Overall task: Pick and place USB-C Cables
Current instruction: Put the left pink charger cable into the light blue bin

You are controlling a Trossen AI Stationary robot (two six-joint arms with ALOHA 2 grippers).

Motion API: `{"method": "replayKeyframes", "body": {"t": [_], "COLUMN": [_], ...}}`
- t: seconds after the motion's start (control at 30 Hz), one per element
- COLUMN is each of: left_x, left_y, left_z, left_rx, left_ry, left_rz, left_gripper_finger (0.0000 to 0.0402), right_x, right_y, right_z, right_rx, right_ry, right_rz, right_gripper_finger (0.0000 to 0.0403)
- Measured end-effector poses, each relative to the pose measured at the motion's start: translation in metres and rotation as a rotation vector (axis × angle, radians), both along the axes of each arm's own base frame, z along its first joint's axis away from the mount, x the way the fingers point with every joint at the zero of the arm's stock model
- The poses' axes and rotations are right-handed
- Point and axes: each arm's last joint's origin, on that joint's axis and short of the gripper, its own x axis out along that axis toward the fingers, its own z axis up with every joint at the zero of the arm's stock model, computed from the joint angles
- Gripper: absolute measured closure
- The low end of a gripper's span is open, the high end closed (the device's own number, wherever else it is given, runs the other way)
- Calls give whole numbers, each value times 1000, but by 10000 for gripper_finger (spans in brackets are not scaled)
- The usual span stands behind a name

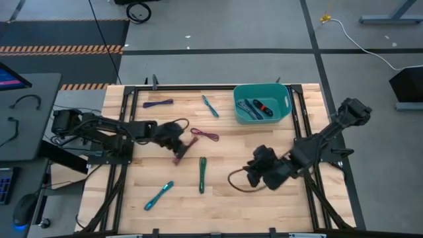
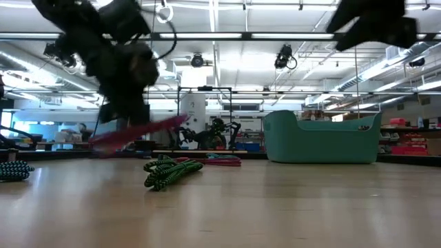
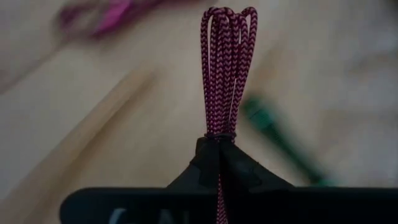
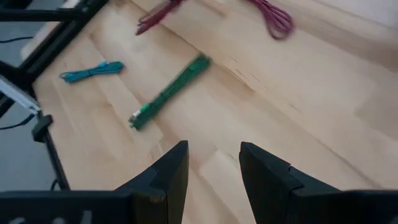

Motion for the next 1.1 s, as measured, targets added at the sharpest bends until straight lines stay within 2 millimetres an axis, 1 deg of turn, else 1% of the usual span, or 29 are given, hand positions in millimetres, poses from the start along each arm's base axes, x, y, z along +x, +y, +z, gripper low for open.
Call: {"method": "replayKeyframes", "body": {"t": [0.13, 0.2, 0.3, 0.4, 0.47, 0.6, 0.7, 0.8, 0.87, 0.97, 1.1], "left_x": [29, 47, 83, 125, 153, 199, 228, 251, 264, 278, 287], "left_y": [2, 7, 18, 36, 52, 84, 107, 128, 139, 154, 163], "left_z": [33, 49, 73, 91, 101, 119, 122, 118, 110, 92, 62], "left_rx": [-8, 22, 100, 180, 197, 222, 241, 265, 285, 312, 326], "left_ry": [-270, -349, -418, -464, -498, -582, -616, -626, -622, -575, -498], "left_rz": [33, 54, 49, 47, 56, 101, 138, 190, 236, 307, 394], "left_gripper_finger": [400, 400, 400, 401, 401, 401, 401, 401, 401, 401, 401], "right_x": [-16, -23, -31, -37, -40, -44, -45, -45, -44, -43, -42], "right_y": [15, 21, 30, 35, 38, 44, 47, 49, 50, 51, 52], "right_z": [-2, -1, 0, 0, 1, 2, 4, 5, 6, 7, 8], "right_rx": [40, 61, 83, 107, 129, 163, 177, 193, 197, 214, 231], "right_ry": [-29, -67, -124, -166, -189, -232, -263, -294, -301, -314, -325], "right_rz": [-65, -96, -133, -162, -173, -187, -189, -192, -193, -192, -193], "right_gripper_finger": [254, 254, 254, 254, 254, 254, 256, 259, 262, 267, 272]}}
